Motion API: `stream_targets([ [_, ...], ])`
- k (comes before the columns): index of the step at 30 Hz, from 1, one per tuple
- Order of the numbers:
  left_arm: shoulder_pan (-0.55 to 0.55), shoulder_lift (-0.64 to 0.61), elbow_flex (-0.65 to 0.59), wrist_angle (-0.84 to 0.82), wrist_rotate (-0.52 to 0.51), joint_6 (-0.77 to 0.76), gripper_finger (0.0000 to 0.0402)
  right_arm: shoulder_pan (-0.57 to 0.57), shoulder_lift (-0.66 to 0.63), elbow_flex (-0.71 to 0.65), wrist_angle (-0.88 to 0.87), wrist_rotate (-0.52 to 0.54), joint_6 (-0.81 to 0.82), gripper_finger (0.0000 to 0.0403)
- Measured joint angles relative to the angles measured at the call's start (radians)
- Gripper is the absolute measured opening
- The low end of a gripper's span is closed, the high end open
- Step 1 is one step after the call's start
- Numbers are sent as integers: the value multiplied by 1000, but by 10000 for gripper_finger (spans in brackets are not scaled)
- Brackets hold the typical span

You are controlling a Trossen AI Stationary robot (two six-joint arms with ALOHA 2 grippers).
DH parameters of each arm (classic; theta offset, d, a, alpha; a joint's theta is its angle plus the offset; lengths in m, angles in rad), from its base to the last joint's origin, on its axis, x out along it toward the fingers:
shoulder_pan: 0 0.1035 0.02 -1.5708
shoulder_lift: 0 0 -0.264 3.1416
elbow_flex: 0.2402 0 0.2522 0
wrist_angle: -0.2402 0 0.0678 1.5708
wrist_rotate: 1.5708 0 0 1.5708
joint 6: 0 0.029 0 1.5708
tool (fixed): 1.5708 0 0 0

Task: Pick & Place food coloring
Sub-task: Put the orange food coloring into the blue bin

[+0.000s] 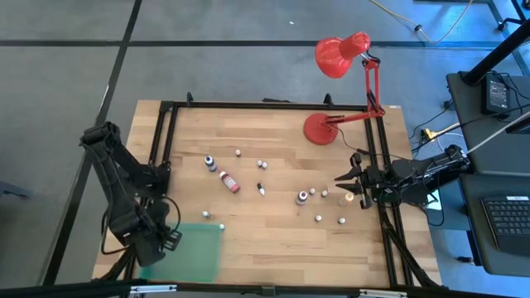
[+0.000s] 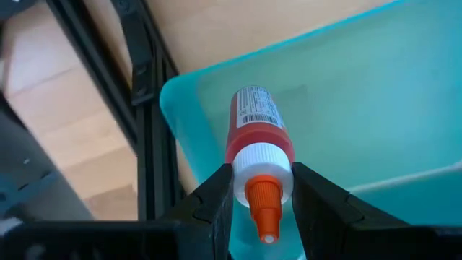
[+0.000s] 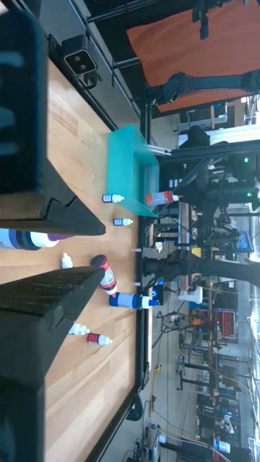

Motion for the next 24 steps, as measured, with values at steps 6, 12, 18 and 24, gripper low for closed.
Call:
stream_targets([
  [6, 0, 34, -14, -2, 13, -4, 113, 0, 0, 0, 0, 0, 0, 84],
  [12, 0, 69, -42, 0, 41, 1, 114, 0, 0, 0, 0, 0, 0, 84],
  [18, -5, 93, -42, 0, 74, 2, 119, 0, 0, 0, 0, 0, 0, 84],
  [24, -6, 102, -42, -1, 65, 4, 132, 0, 0, 0, 0, 0, 0, 84],
])
